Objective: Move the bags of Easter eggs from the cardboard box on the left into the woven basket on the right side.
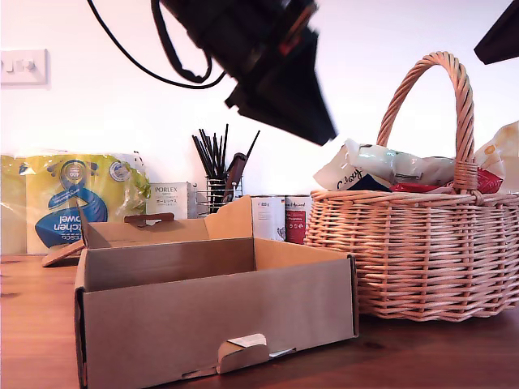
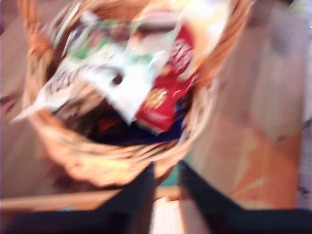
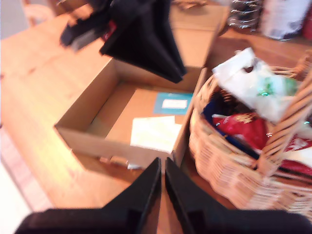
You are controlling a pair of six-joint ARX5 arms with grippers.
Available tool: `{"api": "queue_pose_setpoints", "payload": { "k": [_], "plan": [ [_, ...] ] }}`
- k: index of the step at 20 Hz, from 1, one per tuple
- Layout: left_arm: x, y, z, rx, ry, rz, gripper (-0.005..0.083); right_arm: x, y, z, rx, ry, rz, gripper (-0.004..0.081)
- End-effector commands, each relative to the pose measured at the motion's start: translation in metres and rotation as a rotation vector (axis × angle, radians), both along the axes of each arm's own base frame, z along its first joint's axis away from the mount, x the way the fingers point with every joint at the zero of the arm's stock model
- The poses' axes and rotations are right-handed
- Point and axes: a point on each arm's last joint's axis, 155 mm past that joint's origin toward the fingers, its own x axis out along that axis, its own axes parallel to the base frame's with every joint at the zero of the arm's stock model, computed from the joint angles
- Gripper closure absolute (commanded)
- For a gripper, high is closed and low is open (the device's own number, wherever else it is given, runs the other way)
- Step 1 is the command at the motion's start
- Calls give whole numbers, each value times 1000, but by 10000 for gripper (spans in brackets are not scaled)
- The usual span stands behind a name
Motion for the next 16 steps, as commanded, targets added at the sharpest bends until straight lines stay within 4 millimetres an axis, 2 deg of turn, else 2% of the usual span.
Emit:
{"api": "queue_pose_setpoints", "payload": {
  "k": [1,4,7,10,12,14,16],
  "plan": [
    [5,11,1,1,-47,32,797,10,-5,13,45,-25,-59,783],
    [26,34,12,-46,-145,191,797,29,-19,32,90,-91,-163,783],
    [32,72,20,-113,-238,316,797,41,-31,50,125,-163,-247,783],
    [31,126,21,-171,-279,438,797,44,-36,63,154,-224,-274,783],
    [29,162,27,-209,-308,523,797,46,-40,61,160,-244,-299,783],
    [21,192,40,-246,-358,587,797,50,-52,59,153,-268,-360,783],
    [6,213,52,-284,-409,623,797,48,-60,65,160,-300,-395,783]
  ]
}}
